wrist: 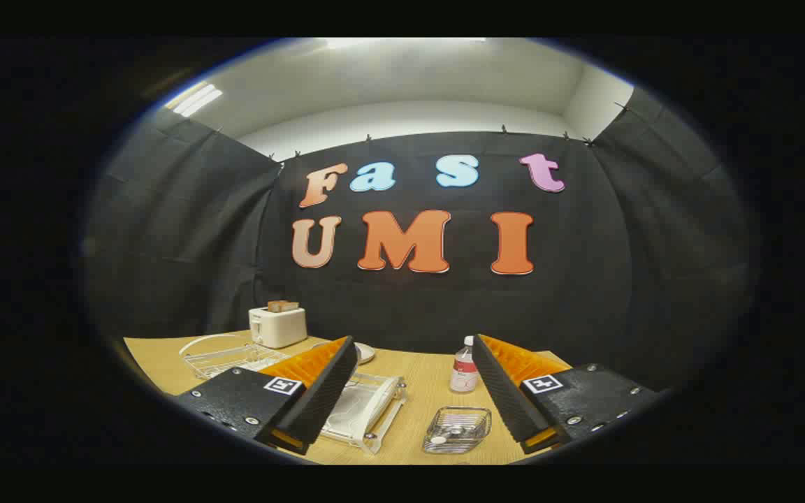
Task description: Take the plate from the dish rack, then take the spoon from the basket and place it into the plate.
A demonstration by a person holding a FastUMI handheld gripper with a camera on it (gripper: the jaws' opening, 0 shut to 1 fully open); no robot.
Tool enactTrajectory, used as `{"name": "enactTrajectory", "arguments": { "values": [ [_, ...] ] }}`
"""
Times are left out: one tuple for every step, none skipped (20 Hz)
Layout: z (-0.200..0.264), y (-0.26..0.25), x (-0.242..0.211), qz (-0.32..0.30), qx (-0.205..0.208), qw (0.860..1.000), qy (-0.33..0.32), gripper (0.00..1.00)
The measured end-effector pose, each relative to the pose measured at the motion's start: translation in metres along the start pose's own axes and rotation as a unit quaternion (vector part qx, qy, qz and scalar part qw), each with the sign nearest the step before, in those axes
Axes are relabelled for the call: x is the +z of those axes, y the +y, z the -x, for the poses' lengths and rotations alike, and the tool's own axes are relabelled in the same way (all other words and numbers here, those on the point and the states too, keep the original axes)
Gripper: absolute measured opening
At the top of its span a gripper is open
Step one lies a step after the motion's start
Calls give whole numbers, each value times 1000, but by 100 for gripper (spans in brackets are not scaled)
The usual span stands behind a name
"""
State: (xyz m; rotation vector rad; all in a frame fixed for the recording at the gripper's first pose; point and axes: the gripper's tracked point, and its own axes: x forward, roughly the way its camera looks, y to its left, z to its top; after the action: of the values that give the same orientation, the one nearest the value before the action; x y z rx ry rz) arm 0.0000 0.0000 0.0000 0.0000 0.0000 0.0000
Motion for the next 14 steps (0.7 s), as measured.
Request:
{"name": "enactTrajectory", "arguments": {
  "values": [
    [-1, 1, 0, 0, 0, 1000, 0, 99],
    [-2, 4, 0, 1, 3, 1000, 1, 99],
    [-2, 7, 0, 1, 6, 1000, 1, 99],
    [-2, 10, 1, 3, 9, 1000, 2, 99],
    [-3, 10, 2, 6, 8, 1000, 1, 99],
    [-3, 11, 3, 8, 8, 1000, 0, 99],
    [-3, 14, 2, 7, 9, 1000, 1, 99],
    [-4, 16, 0, 5, 11, 1000, 3, 99],
    [-5, 20, -1, 4, 15, 1000, 7, 99],
    [-5, 22, -3, 1, 16, 1000, 11, 99],
    [-6, 23, -3, -3, 15, 1000, 12, 99],
    [-7, 25, -3, -9, 18, 1000, 15, 99],
    [-8, 30, -3, -15, 23, 1000, 16, 99],
    [-10, 34, -3, -19, 27, 999, 17, 99]
  ]
}}
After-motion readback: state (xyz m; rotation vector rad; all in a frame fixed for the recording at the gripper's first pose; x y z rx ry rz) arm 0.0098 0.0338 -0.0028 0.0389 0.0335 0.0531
